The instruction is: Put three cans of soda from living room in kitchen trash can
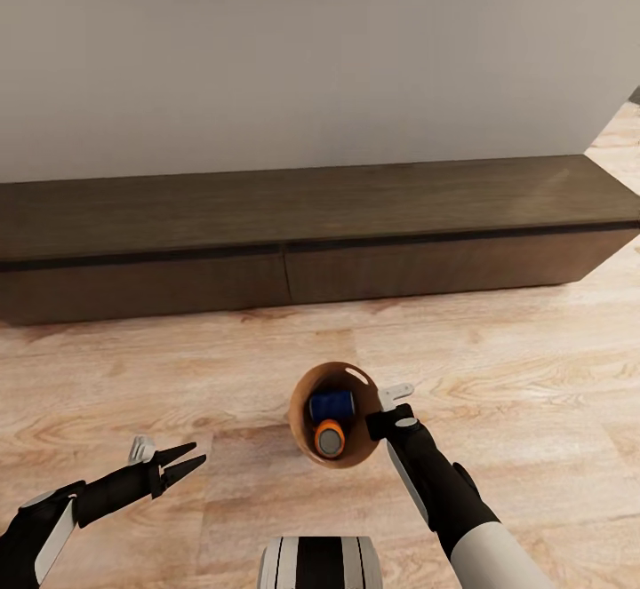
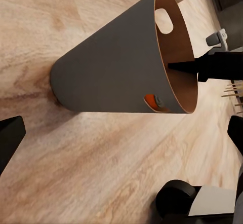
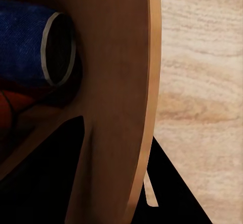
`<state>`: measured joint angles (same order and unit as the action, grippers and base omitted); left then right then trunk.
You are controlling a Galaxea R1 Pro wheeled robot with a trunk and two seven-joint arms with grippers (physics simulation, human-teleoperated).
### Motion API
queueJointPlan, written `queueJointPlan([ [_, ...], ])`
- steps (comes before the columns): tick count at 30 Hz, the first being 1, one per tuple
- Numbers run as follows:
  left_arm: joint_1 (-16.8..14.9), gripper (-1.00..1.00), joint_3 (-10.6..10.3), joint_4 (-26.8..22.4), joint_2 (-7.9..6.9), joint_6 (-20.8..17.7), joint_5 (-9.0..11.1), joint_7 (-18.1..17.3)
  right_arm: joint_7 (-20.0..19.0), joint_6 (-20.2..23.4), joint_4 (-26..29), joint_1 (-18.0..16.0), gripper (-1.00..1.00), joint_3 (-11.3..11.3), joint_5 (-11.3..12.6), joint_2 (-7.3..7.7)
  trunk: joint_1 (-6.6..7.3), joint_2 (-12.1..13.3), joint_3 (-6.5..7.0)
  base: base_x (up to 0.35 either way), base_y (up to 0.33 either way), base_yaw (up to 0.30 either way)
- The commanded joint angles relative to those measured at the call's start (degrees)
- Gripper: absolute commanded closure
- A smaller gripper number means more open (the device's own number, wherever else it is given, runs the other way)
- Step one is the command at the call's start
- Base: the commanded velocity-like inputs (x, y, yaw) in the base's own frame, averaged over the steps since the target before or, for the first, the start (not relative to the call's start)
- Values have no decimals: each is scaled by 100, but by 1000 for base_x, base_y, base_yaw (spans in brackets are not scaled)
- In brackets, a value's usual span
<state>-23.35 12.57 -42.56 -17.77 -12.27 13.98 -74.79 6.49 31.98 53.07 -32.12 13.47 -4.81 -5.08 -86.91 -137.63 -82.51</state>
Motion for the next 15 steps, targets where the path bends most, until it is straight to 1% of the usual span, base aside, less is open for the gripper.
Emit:
queueJointPlan([
  [1, -3, -100, -4, 2, 1, -1, -1, 0, -7, -69, 12, 4, 100, -3, 0, -2, -169, 0, -1, 0, 0, 0],
  [10, -3, -100, -1, 2, 1, 0, -1, 0, -7, -69, 11, 4, 100, -3, 3, -2, -169, 0, -1, 0, 0, 0],
  [11, -3, -100, -1, 2, 1, -1, -1, 0, -7, -69, 11, 4, -100, -3, 3, -2, -169, 0, -1, 0, 0, 0],
  [15, -3, -100, -1, 2, 1, -1, -1, 0, -7, -69, 11, 4, -100, -3, 1, -2, -169, 0, -1, 0, 0, 0],
])
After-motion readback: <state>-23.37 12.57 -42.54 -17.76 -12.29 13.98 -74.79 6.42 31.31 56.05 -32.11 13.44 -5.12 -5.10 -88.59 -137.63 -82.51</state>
